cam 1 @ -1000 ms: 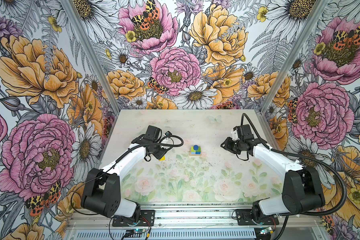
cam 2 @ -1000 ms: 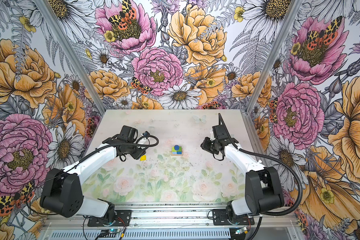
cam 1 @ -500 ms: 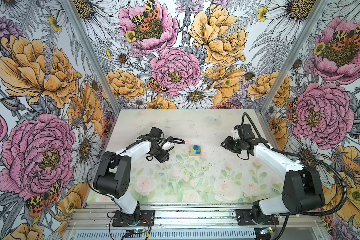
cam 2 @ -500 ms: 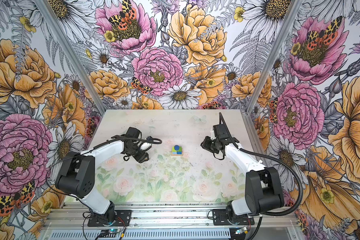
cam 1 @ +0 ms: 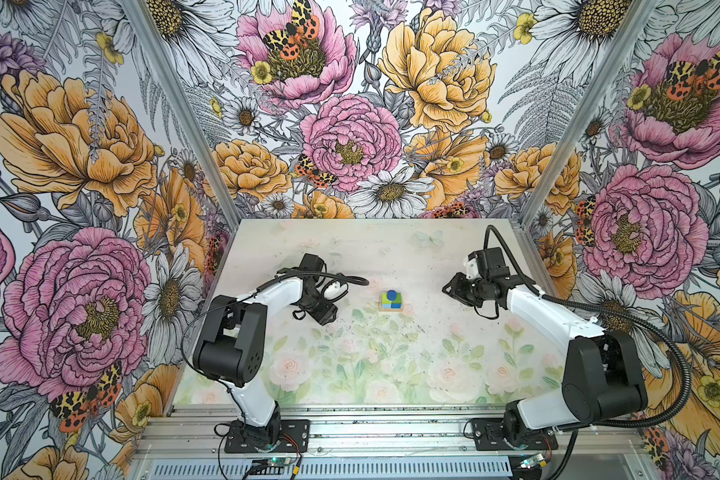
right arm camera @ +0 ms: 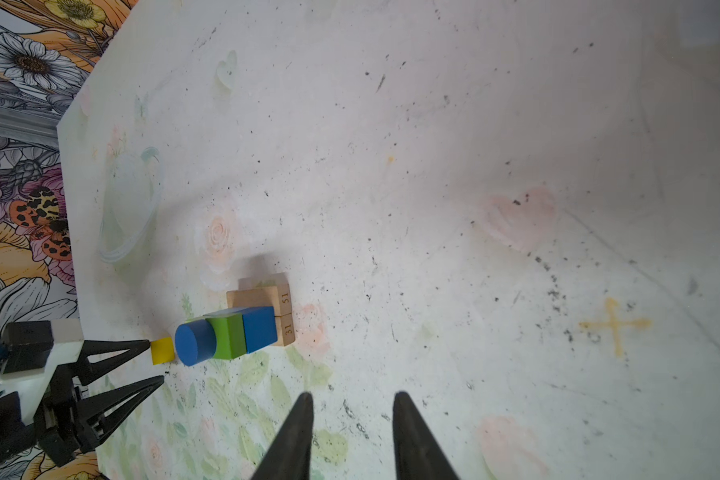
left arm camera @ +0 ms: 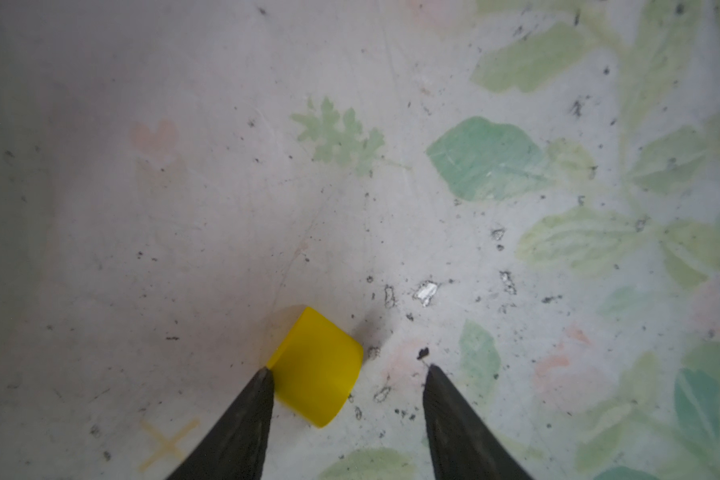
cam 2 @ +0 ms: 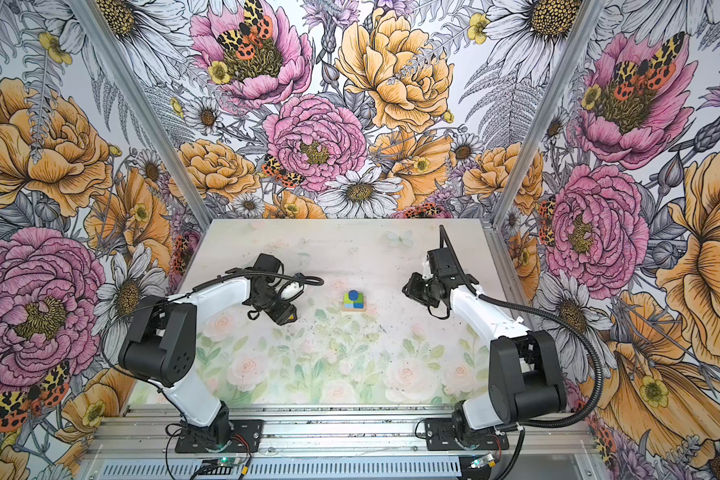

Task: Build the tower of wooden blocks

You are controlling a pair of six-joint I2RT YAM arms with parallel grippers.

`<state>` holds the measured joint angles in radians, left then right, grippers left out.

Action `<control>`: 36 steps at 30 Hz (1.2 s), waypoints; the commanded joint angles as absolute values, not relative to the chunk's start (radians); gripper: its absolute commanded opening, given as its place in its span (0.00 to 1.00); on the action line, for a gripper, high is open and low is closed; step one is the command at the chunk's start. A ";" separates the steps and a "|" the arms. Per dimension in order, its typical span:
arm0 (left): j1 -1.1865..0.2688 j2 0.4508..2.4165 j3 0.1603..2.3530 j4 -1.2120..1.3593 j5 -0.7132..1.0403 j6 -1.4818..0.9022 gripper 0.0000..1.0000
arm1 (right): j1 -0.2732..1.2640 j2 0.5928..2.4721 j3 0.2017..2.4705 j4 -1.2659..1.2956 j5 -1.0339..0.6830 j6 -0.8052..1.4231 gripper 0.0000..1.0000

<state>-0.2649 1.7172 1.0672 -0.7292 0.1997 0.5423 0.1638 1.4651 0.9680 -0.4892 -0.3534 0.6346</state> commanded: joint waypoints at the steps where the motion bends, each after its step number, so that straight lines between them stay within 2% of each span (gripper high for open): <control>1: -0.255 1.726 1.095 -0.730 0.197 0.547 0.59 | 0.158 1.474 1.002 -0.496 -0.362 0.619 0.34; 23: -0.254 1.754 1.109 -0.763 0.163 0.493 0.57 | 0.156 1.475 0.989 -0.497 -0.360 0.614 0.34; 36: -0.284 1.904 1.240 -0.932 0.178 0.351 0.55 | 0.153 1.461 0.973 -0.495 -0.360 0.607 0.34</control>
